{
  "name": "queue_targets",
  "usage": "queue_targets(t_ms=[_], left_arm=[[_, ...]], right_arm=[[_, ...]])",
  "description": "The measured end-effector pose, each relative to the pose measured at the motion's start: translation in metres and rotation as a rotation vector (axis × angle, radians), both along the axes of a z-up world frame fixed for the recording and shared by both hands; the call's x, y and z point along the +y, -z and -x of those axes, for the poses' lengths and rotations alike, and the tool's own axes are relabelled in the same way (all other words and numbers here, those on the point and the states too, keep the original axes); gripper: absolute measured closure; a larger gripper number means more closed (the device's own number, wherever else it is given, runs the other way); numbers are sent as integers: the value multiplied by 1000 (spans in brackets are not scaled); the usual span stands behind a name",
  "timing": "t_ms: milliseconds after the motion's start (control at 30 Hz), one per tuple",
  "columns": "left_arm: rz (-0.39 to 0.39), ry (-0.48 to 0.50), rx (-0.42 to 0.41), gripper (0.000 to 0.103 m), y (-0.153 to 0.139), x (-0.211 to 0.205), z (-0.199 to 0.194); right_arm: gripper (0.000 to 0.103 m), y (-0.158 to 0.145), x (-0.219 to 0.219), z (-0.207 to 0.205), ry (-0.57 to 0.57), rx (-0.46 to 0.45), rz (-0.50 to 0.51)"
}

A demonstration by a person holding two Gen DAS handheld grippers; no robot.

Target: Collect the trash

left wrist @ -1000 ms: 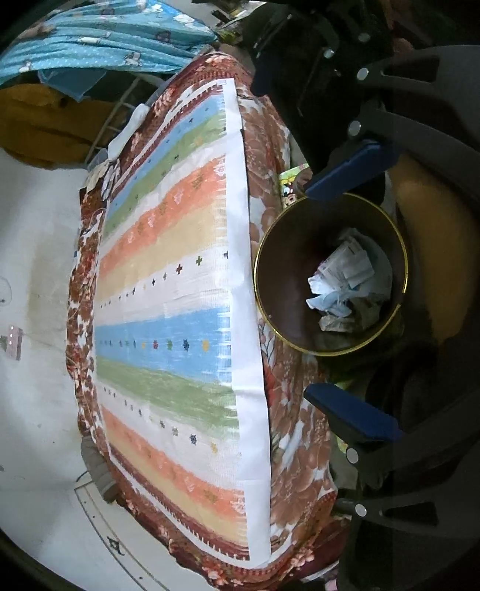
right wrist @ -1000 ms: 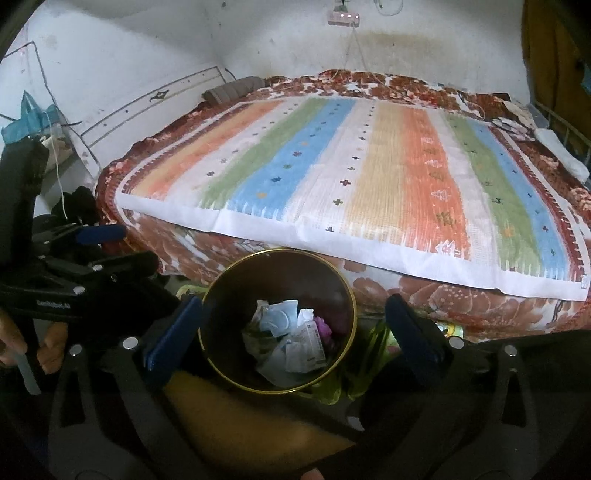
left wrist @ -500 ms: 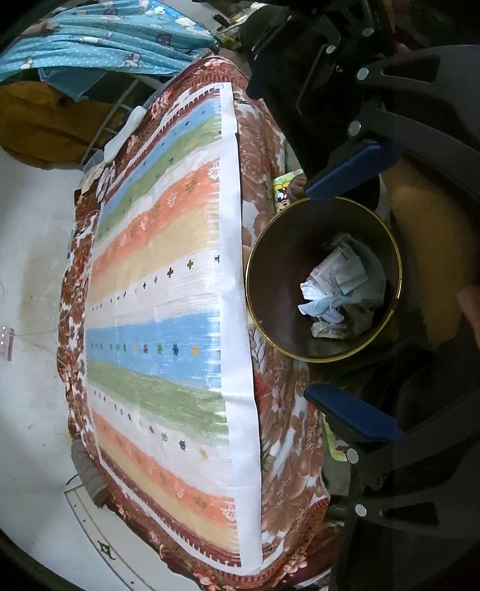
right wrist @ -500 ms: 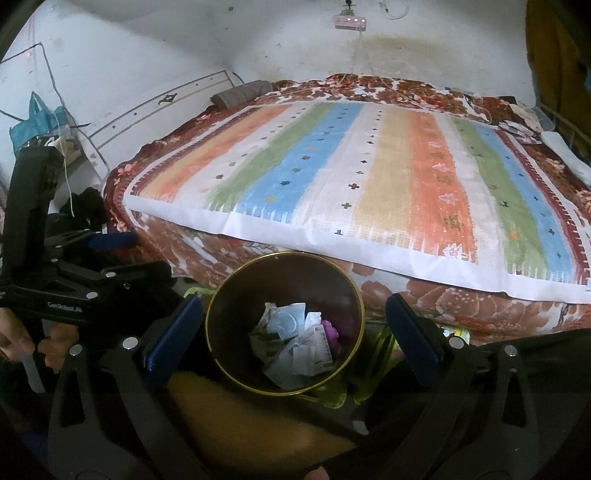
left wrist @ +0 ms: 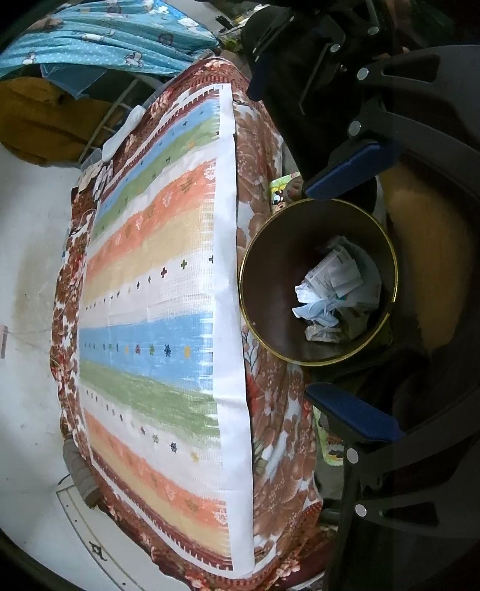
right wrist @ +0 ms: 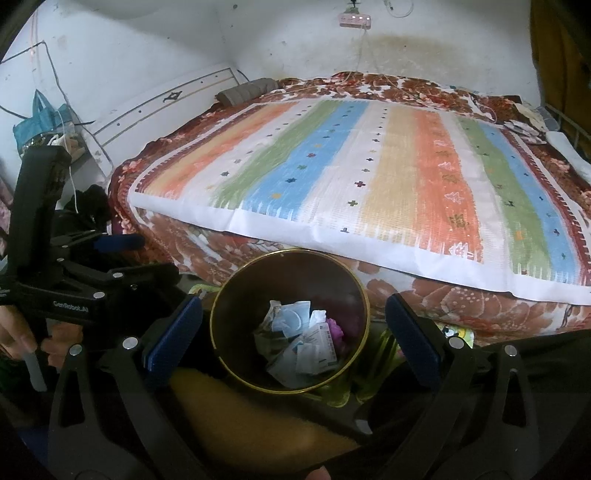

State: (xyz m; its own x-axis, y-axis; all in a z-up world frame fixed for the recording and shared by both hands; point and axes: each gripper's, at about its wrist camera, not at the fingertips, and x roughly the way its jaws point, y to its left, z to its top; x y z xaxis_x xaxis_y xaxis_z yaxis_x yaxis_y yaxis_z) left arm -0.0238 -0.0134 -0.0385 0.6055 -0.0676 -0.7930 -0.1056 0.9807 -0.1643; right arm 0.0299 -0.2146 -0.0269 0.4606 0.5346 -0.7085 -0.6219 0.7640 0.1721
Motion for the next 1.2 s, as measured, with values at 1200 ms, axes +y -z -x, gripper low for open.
queue_targets(t_ms=[1200], left_arm=[[-4,28,15,6,4,-9,-1]], right_arm=[[9,1,7,3,-4,9,-8]])
